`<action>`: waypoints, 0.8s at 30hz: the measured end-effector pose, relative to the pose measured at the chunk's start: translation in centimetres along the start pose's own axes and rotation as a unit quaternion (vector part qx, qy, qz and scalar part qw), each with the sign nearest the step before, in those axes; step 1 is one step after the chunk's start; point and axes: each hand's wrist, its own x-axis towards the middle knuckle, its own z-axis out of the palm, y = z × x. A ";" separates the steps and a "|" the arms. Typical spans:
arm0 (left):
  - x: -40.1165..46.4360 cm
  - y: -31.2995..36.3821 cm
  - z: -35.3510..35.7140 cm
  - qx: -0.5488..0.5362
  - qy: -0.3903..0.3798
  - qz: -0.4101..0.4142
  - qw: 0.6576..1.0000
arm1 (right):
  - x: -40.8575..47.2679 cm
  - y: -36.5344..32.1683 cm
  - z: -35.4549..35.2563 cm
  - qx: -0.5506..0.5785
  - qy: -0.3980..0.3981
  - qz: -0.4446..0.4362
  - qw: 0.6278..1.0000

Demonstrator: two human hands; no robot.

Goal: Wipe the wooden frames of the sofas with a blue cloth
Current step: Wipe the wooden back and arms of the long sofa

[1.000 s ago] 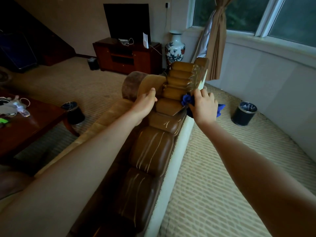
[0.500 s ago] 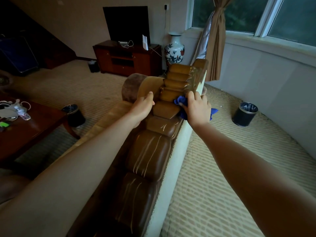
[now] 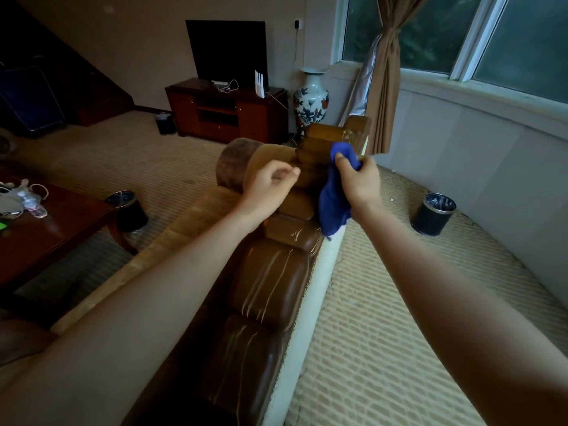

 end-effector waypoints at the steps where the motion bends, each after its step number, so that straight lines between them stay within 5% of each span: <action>1: 0.2 0.5 0.2 -0.050 -0.037 -0.003 0.998 | -0.1 -1.2 0.7 0.069 -0.035 0.019 0.997; 4: 1.0 1.3 0.3 -0.186 -0.110 0.003 0.976 | -1.2 -4.0 2.5 0.259 -0.204 0.070 0.942; 7: 2.3 0.8 -0.6 -0.218 -0.026 0.031 0.975 | -1.5 -5.3 3.0 0.295 -0.279 0.077 0.911; 10: 4.3 -0.5 -2.0 -0.215 0.086 -0.025 0.973 | 0.1 -5.2 3.2 0.099 -0.167 -0.046 0.980; 13: 7.1 -2.5 -2.6 -0.237 0.140 -0.076 0.958 | 3.3 -3.4 3.3 -0.083 -0.041 -0.171 0.981; 20: 11.0 -5.0 2.9 -0.187 -0.052 -0.127 0.973 | 7.1 2.4 6.5 -0.349 0.060 -0.304 0.885; 24: 11.8 -6.4 3.3 -0.194 -0.097 -0.154 0.964 | 7.3 3.3 7.1 -0.332 0.101 -0.324 0.880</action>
